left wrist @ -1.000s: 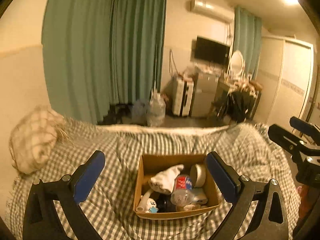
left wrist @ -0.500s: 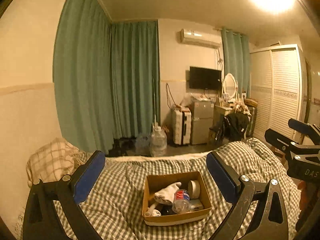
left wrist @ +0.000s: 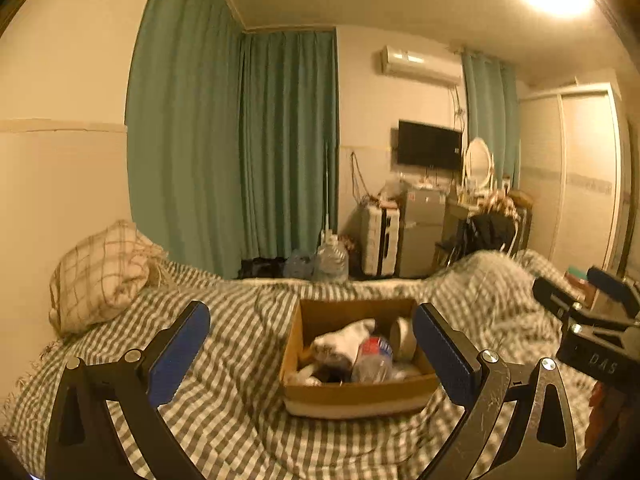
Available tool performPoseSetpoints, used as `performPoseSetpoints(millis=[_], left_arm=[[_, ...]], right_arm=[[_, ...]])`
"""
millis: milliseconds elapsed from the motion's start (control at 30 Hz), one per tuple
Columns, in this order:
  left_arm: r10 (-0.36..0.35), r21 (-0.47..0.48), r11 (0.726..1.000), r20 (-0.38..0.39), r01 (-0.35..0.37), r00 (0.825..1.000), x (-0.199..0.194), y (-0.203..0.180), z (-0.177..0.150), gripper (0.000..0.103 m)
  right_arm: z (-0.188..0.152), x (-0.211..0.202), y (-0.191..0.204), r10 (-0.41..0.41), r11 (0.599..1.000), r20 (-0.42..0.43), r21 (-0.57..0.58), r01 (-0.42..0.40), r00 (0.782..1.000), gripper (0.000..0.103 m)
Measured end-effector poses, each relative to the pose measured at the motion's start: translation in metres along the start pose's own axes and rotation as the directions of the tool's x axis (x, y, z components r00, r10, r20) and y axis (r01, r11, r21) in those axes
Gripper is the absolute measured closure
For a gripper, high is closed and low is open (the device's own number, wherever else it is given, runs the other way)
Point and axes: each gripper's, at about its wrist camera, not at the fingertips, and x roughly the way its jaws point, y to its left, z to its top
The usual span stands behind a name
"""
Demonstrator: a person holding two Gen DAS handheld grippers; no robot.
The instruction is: Organize objects
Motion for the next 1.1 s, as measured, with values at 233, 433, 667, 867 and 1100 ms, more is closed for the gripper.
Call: performPoseSetpoints(millis=[233, 433, 667, 867, 1100], left_arm=[[0.0, -0.016, 1.0, -0.019, 0.0, 1.0, 0.005, 0.002, -0.01, 0.0], [-0.005, -0.024, 1.0, -0.025, 0.005, 1.0, 0.005, 0.003, -0.01, 0.0], [-0.006, -0.03, 1.0, -0.027, 0.005, 1.0, 0.005, 0.002, -0.012, 0.0], [-0.004, -0.032, 0.999, -0.031, 0.003, 0.999, 0.005, 0.002, -0.013, 0.0], [-0.009, -0.03, 1.0, -0.042, 0.008, 0.999, 0.006, 0.001, -0.014, 0.0]], right_arm=[[-0.017, 0.015, 0.003, -0.013, 1.0, -0.034, -0.022, 0.012, 0.999, 0.0], [-0.017, 0.014, 0.006, -0.011, 0.999, -0.038, -0.035, 0.01, 0.999, 0.0], [-0.017, 0.014, 0.008, -0.011, 0.999, -0.041, -0.036, 0.01, 0.999, 0.0], [-0.018, 0.015, 0.01, -0.01, 0.999, -0.048, -0.04, 0.008, 0.999, 0.0], [-0.017, 0.014, 0.01, -0.01, 0.999, -0.05, -0.038, 0.008, 0.999, 0.0]])
